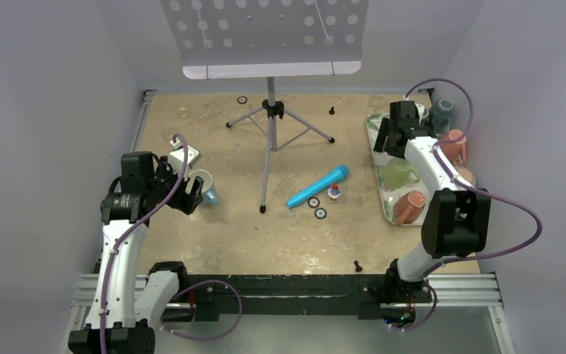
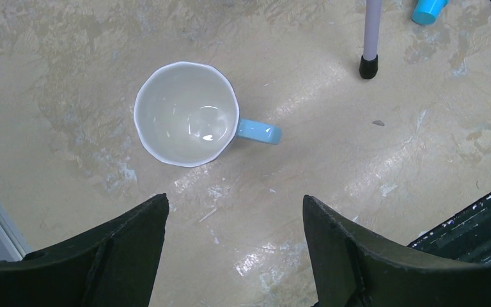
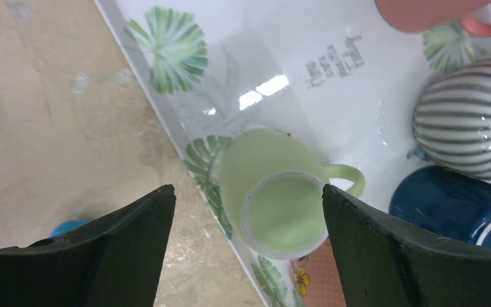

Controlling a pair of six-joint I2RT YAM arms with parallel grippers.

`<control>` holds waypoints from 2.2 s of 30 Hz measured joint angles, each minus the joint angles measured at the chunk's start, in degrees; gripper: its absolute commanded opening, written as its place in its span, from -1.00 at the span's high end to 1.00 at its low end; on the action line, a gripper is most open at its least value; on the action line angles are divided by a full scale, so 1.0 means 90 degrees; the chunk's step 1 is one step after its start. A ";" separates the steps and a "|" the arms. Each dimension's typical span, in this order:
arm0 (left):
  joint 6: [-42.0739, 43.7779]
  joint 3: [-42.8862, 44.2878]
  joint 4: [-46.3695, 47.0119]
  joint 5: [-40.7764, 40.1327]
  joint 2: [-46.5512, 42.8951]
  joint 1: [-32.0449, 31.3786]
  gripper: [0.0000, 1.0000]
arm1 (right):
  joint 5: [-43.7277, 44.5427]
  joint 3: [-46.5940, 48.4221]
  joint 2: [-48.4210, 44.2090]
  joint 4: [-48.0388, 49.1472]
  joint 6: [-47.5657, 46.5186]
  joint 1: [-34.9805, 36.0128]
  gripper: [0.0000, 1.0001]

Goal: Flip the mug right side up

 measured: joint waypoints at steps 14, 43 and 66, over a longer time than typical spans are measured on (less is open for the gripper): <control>0.0095 0.0000 -0.0092 0.0058 0.0019 0.0000 -0.60 | -0.0937 -0.0563 -0.1098 0.0461 0.0427 -0.1022 -0.92; 0.0097 0.0000 -0.0112 0.0056 -0.0087 0.0000 -0.57 | -0.3939 -0.1824 -0.0794 0.1270 0.3920 -0.3050 -0.67; 0.0097 0.0000 -0.0109 -0.0049 -0.0061 0.0000 -0.57 | -0.3898 -0.1710 0.0376 0.2103 0.3796 -0.3060 0.40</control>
